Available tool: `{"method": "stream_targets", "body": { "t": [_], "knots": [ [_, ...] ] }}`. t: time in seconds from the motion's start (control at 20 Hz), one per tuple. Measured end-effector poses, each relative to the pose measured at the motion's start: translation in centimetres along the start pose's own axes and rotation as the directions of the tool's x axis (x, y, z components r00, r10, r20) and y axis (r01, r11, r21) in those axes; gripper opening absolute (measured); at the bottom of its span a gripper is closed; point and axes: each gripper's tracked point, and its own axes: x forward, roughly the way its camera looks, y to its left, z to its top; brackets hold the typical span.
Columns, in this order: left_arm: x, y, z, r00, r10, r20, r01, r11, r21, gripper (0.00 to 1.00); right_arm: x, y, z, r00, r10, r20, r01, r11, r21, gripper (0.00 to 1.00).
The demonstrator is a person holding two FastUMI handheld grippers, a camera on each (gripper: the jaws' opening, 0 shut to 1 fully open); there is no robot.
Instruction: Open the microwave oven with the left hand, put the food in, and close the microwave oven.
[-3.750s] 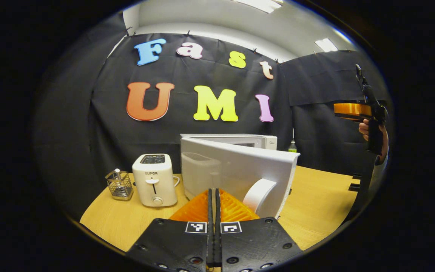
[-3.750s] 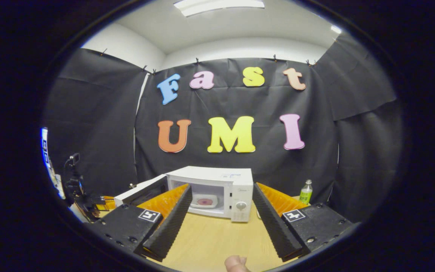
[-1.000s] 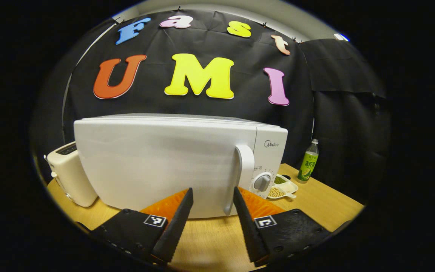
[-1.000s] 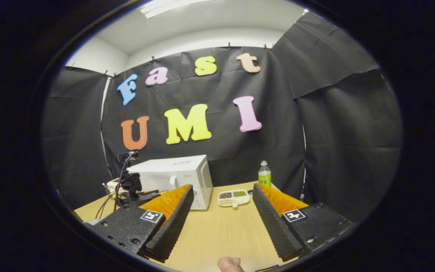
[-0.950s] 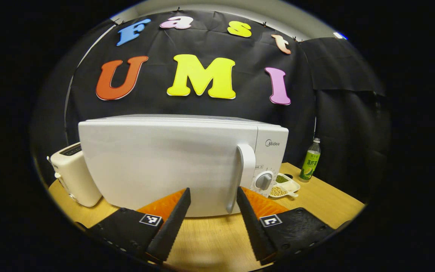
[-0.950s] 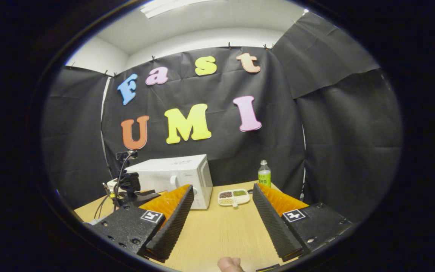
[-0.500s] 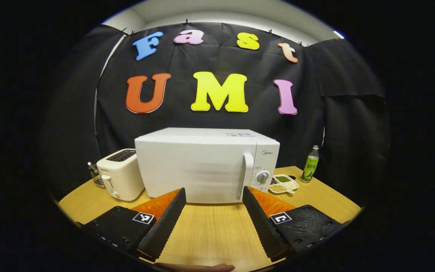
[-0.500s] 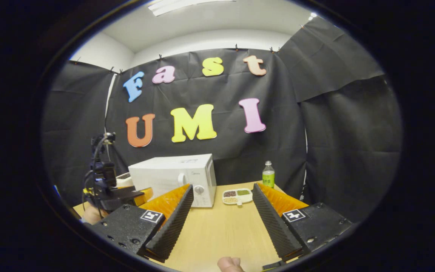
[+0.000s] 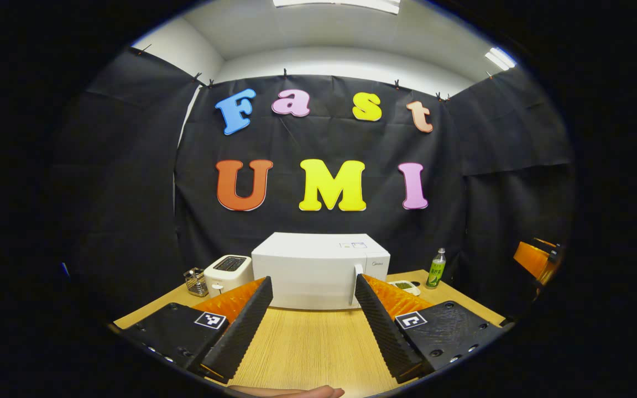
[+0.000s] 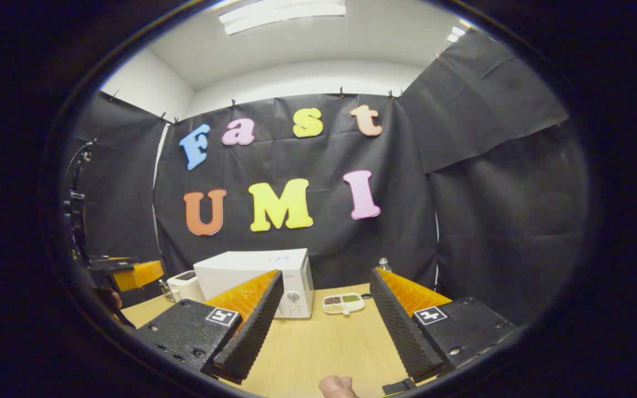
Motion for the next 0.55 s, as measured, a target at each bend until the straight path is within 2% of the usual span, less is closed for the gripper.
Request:
{"method": "stream_targets", "body": {
  "t": [0.05, 0.1, 0.15, 0.3, 0.35, 0.55],
  "knots": [
    [-1.4, 0.5, 0.5, 1.000, 0.008, 0.012, -0.008, 1.000, 0.005, 0.95, -0.8, -0.1, 0.8, 1.000, -0.006, 0.013, 0.006, 1.000, 0.008, 0.91],
    [-2.7, 1.2, 1.0, 1.000, 0.023, 0.020, -0.023, 1.000, 0.011, 0.95, -1.6, -0.3, 1.3, 1.000, -0.011, 0.017, 0.011, 1.000, 0.009, 0.91],
    [-3.8, 2.2, 1.6, 0.998, 0.048, 0.037, -0.048, 0.999, 0.007, 0.95, -2.2, -0.4, 1.9, 1.000, -0.013, 0.026, 0.012, 1.000, 0.011, 1.00],
    [-6.6, 3.6, 2.3, 0.996, 0.079, 0.052, -0.079, 0.997, -0.001, 0.95, -3.7, -0.8, 3.4, 0.999, -0.016, 0.039, 0.017, 1.000, -0.014, 1.00],
    [-7.3, 4.0, 2.6, 0.994, 0.088, 0.057, -0.089, 0.996, 0.006, 0.95, -4.1, -0.9, 3.8, 0.999, -0.020, 0.041, 0.021, 0.999, -0.025, 0.90],
    [-8.7, 4.0, 3.0, 0.994, 0.079, 0.070, -0.081, 0.997, 0.022, 0.95, -5.0, -0.1, 5.1, 0.998, -0.006, 0.059, 0.008, 1.000, -0.026, 0.91]
  ]
}}
